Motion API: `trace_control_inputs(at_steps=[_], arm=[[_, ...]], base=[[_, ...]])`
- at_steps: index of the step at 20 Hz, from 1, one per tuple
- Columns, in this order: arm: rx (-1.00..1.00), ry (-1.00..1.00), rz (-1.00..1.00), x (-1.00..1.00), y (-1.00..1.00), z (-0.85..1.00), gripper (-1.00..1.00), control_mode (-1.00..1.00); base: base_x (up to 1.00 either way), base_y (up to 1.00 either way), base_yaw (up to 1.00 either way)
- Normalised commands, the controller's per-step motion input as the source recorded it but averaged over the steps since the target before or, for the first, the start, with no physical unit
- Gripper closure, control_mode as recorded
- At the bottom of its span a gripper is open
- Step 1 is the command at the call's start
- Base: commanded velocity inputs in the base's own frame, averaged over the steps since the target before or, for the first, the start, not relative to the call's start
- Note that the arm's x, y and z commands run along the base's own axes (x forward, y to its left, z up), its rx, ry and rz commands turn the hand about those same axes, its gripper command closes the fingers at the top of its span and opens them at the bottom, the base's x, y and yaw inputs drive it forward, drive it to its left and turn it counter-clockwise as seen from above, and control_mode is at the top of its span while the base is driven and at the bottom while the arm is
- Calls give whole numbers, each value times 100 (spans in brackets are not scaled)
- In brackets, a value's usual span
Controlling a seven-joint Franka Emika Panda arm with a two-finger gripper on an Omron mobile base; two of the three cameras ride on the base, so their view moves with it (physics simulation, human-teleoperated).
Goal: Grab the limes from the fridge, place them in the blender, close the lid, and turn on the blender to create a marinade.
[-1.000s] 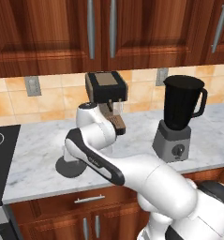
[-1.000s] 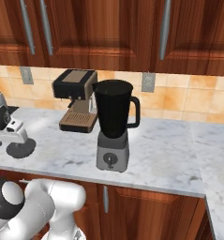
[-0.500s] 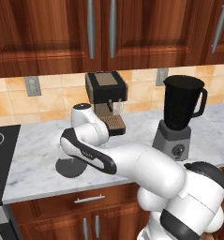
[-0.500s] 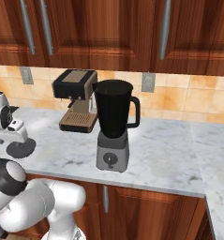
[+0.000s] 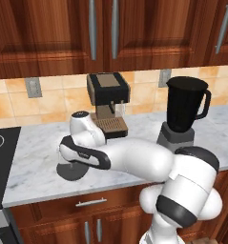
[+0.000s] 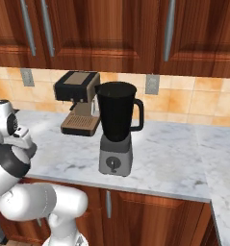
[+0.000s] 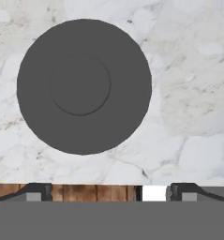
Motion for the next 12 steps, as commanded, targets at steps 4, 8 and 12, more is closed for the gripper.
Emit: trace_control_inputs(at_steps=[4, 8, 12], arm=[[0, 0, 0, 25, 7, -12, -100, -100], [-4, 0, 6, 18, 2, -18, -100, -100], [-7, 0, 6, 0, 11, -14, -100, -100]], base=[[0, 0, 0], [0, 0, 0], [0, 0, 0]])
